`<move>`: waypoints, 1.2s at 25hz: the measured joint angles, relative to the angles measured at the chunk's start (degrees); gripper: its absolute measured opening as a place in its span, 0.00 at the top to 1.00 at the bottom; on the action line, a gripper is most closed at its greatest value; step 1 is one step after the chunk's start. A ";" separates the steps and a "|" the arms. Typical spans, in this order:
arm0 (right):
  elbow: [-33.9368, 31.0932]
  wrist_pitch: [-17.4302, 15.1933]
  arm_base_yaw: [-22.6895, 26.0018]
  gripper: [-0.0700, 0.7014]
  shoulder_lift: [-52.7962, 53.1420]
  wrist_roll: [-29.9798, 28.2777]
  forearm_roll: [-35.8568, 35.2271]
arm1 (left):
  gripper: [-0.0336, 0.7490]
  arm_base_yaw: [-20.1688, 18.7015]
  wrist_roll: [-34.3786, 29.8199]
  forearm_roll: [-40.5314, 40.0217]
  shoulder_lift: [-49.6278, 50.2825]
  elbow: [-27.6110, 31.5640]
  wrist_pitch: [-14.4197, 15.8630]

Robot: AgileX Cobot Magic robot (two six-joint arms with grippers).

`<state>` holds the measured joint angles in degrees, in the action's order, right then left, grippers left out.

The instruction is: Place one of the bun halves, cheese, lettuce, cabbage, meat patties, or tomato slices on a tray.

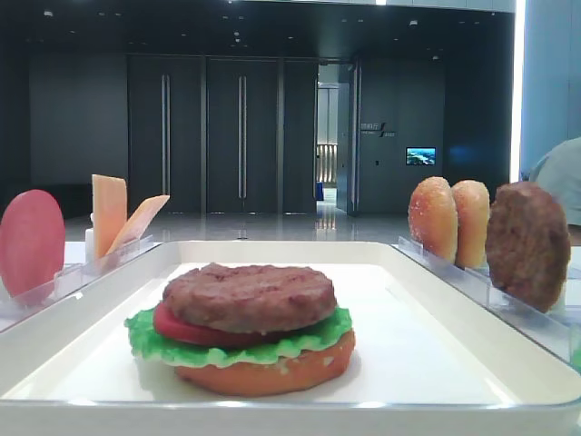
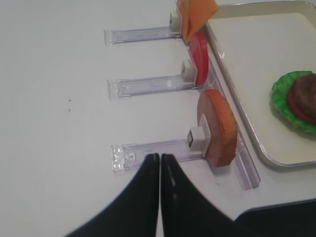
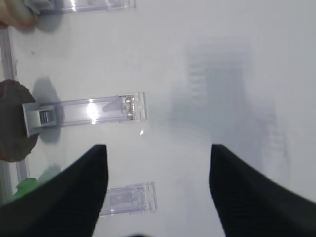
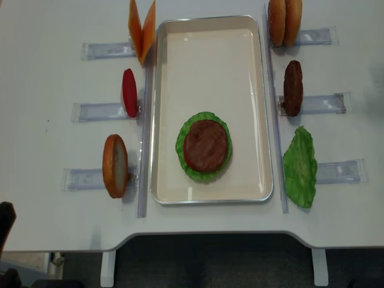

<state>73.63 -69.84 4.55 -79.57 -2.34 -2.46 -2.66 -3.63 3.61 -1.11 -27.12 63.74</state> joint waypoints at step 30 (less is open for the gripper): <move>-33.91 -0.31 0.00 0.36 56.41 -1.71 1.09 | 0.96 0.00 0.00 0.00 0.00 0.00 0.00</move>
<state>39.72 -70.15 4.55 -23.17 -4.05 -1.37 -2.66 -3.63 3.61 -1.11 -27.12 63.74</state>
